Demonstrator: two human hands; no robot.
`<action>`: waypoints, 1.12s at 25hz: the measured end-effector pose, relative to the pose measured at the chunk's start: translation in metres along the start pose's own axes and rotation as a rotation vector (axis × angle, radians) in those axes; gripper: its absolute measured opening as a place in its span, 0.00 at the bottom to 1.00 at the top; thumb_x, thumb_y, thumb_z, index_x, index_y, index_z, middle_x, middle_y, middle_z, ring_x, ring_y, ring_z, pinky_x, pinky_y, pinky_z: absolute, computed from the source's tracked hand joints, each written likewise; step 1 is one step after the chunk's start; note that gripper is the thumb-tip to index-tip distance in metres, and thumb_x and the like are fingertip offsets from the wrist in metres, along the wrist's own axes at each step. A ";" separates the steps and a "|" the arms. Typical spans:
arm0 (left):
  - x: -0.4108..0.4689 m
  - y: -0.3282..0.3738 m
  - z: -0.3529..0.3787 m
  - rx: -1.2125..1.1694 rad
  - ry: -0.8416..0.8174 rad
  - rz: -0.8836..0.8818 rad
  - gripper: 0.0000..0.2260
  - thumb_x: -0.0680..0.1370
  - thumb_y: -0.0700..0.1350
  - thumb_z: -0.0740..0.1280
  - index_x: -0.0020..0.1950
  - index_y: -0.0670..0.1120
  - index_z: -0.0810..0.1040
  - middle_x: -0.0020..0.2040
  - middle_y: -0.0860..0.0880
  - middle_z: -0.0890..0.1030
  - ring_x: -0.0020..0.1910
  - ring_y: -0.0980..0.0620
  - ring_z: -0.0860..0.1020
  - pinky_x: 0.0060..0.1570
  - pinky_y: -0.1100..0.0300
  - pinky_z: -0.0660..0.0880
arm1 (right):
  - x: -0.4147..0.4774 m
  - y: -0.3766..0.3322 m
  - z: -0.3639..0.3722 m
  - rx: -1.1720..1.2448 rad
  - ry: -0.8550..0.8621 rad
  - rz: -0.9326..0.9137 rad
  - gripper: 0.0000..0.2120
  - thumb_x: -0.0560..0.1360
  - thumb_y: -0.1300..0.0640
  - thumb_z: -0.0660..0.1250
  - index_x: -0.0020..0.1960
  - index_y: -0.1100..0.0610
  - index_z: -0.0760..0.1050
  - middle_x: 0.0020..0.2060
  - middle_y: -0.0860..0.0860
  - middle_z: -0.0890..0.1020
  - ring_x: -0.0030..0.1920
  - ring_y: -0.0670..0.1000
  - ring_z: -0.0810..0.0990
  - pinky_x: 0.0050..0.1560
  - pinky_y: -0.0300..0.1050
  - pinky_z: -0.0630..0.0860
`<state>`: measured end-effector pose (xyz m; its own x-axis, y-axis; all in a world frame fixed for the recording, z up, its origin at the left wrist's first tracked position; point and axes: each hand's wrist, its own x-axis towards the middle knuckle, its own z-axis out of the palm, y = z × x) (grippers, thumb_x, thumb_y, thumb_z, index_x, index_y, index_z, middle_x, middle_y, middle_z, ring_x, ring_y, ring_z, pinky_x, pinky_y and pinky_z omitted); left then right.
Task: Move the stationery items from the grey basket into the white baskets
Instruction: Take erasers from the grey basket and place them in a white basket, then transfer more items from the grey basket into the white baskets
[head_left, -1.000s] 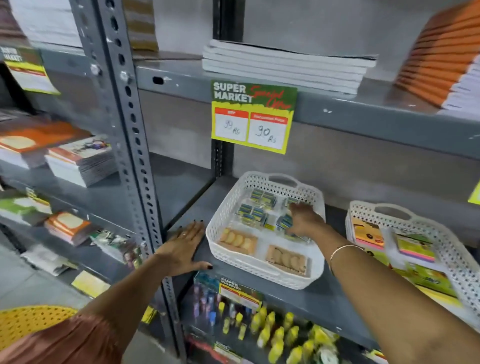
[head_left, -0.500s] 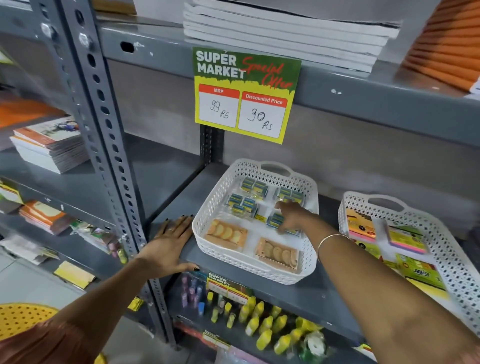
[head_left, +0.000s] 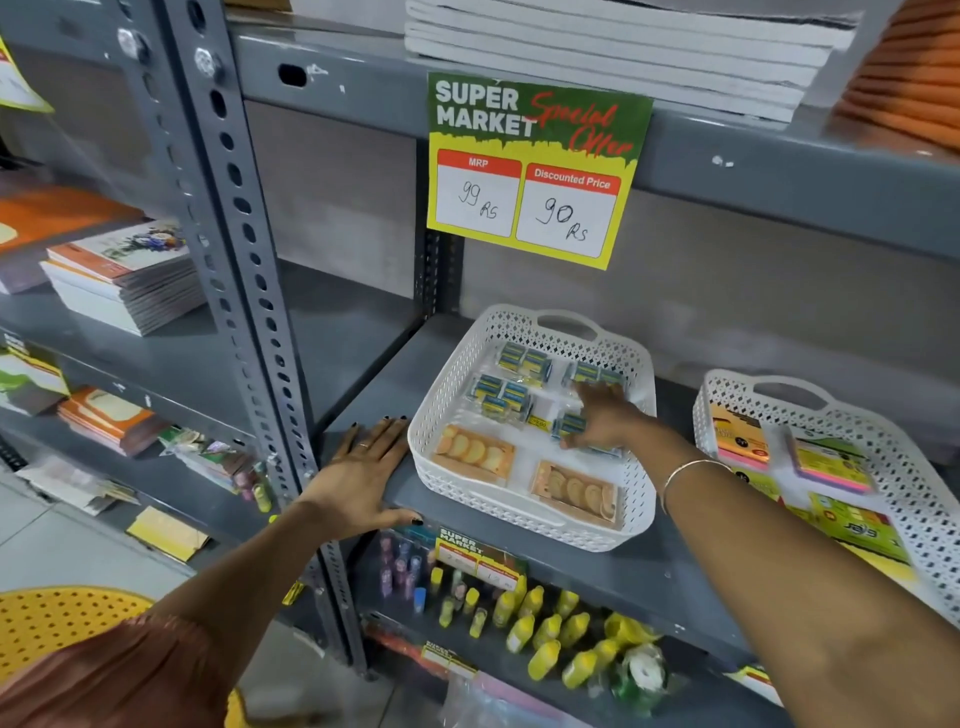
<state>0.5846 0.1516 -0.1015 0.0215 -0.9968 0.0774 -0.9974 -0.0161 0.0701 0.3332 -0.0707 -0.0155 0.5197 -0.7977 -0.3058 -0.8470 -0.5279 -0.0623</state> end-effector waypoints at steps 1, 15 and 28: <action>0.000 0.000 0.000 0.005 -0.002 0.000 0.49 0.65 0.76 0.50 0.75 0.47 0.42 0.77 0.47 0.48 0.75 0.50 0.44 0.73 0.47 0.40 | -0.004 -0.001 -0.002 0.021 0.035 0.005 0.48 0.70 0.44 0.72 0.78 0.57 0.47 0.78 0.59 0.52 0.78 0.61 0.48 0.74 0.55 0.58; -0.002 0.083 -0.058 -0.377 0.586 -0.166 0.45 0.72 0.72 0.46 0.74 0.37 0.52 0.74 0.35 0.55 0.74 0.40 0.51 0.70 0.42 0.49 | -0.116 0.107 -0.041 0.164 0.553 0.088 0.34 0.74 0.47 0.67 0.74 0.61 0.60 0.68 0.61 0.68 0.69 0.62 0.64 0.68 0.54 0.67; 0.113 0.502 -0.051 -0.047 0.228 0.699 0.37 0.75 0.69 0.44 0.72 0.43 0.58 0.73 0.40 0.61 0.73 0.43 0.55 0.67 0.41 0.63 | -0.273 0.427 0.013 0.176 0.296 0.410 0.32 0.73 0.50 0.69 0.71 0.62 0.63 0.69 0.62 0.70 0.69 0.61 0.69 0.67 0.51 0.68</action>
<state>0.0901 0.0350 -0.0072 -0.5994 -0.7318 0.3244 -0.7796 0.6256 -0.0293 -0.1713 -0.0749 0.0293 0.1302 -0.9897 -0.0587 -0.9799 -0.1194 -0.1599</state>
